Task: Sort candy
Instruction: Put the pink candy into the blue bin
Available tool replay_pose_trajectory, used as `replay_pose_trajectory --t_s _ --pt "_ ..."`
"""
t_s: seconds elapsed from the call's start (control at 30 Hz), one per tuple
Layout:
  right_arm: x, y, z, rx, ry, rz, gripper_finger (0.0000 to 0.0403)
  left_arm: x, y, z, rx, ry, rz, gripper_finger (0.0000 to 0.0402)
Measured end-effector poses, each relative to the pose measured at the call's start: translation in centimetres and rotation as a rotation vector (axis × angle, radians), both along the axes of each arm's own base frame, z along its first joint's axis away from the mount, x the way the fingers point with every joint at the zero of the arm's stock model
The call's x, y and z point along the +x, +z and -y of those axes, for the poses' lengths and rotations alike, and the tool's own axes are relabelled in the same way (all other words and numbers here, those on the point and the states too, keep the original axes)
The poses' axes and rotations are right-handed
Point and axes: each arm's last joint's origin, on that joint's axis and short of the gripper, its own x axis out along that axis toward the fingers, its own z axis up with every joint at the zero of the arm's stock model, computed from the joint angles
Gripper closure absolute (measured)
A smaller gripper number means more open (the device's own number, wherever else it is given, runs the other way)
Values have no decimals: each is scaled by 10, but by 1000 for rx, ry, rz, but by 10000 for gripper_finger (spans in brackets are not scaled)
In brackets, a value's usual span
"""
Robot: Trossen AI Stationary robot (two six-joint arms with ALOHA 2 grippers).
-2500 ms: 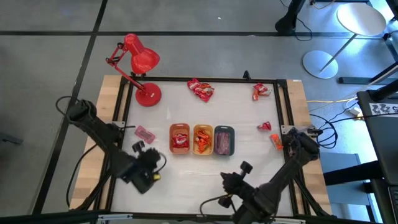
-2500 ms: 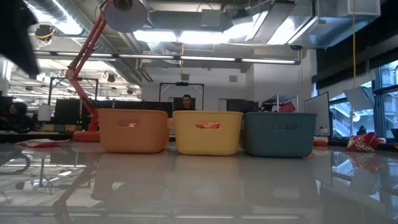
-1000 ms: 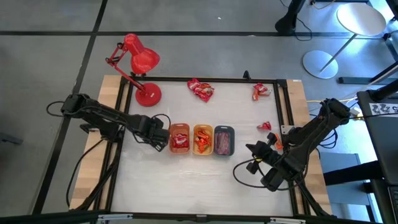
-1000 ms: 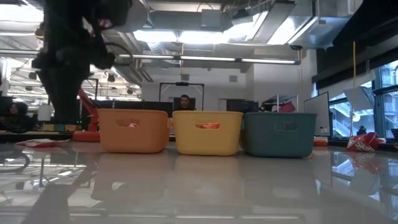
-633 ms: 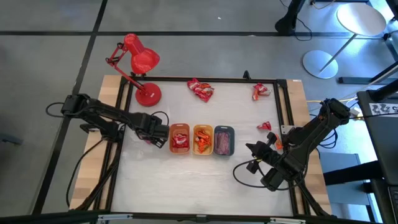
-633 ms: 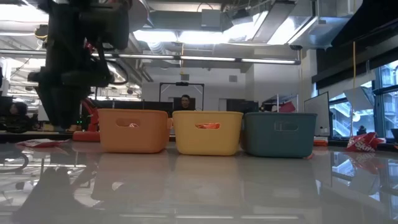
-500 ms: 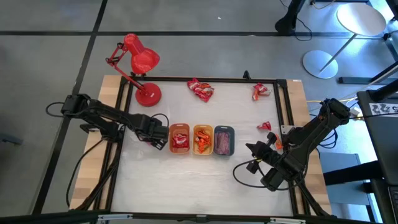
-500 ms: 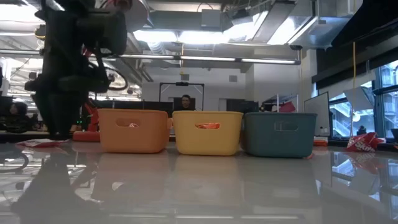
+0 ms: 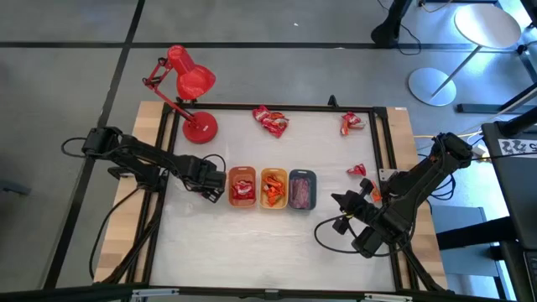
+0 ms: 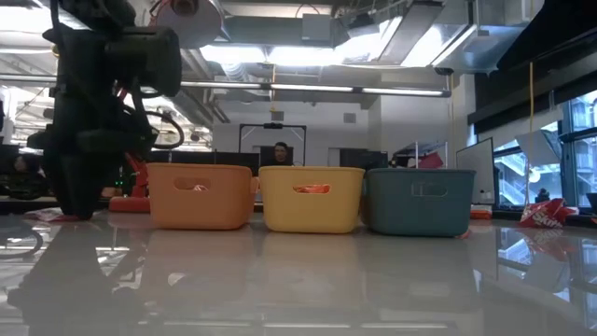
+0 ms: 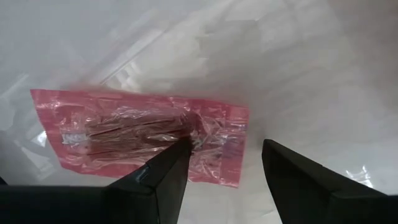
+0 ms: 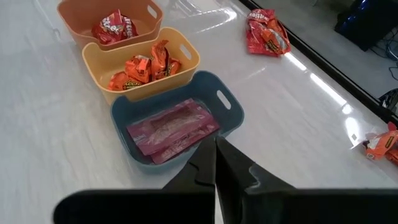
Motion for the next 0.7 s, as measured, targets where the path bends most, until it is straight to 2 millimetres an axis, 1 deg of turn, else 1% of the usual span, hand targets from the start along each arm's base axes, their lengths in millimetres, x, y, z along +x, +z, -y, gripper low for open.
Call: replay_pose_trajectory --t_s 0.1,0.2,0.3,0.5,0.53,0.7 --pt "0 0 0 0 0 0 403 0 0 0 0 -9 -2 209" --pt "0 0 0 1 0 0 403 -1 0 0 2 -10 -7 234" --pt "0 0 0 1 0 1 403 -1 0 0 2 -22 -15 280" --pt "0 0 0 1 0 1 403 0 -1 1 -27 -52 -8 386" --pt "0 0 0 2 0 1 403 0 -1 1 -27 -52 -9 393" --pt "0 0 0 2 0 0 403 0 1 2 -26 -65 -15 394"
